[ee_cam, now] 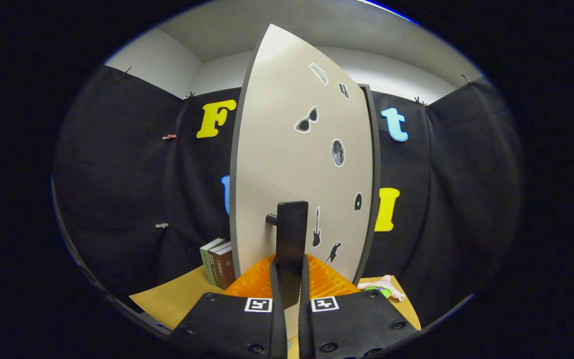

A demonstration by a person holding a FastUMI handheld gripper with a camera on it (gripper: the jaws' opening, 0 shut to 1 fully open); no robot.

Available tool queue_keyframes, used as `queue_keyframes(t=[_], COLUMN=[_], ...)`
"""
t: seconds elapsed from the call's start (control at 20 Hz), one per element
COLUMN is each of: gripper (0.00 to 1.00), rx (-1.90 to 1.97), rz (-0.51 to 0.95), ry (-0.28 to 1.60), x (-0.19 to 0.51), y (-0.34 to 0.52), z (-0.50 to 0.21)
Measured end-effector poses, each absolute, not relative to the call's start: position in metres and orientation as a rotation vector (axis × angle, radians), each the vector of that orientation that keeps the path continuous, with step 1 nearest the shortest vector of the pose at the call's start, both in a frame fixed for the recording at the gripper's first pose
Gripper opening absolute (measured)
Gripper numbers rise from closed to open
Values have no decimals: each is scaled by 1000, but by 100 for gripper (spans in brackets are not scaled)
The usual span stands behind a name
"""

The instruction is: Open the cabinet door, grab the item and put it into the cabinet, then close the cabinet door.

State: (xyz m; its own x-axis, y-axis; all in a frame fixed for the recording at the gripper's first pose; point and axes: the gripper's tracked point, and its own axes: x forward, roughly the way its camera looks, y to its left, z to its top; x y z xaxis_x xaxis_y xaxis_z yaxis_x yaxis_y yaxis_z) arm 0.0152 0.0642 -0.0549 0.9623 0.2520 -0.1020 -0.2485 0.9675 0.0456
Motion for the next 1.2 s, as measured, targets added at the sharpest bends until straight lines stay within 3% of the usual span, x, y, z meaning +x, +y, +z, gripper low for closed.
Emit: queue_keyframes(t=[0.45,1.2], gripper=[12,7], rx=[-32,-38], rz=[87,-63], ry=[108,111], x=[10,3], y=[7,-50], z=[-57,-59])
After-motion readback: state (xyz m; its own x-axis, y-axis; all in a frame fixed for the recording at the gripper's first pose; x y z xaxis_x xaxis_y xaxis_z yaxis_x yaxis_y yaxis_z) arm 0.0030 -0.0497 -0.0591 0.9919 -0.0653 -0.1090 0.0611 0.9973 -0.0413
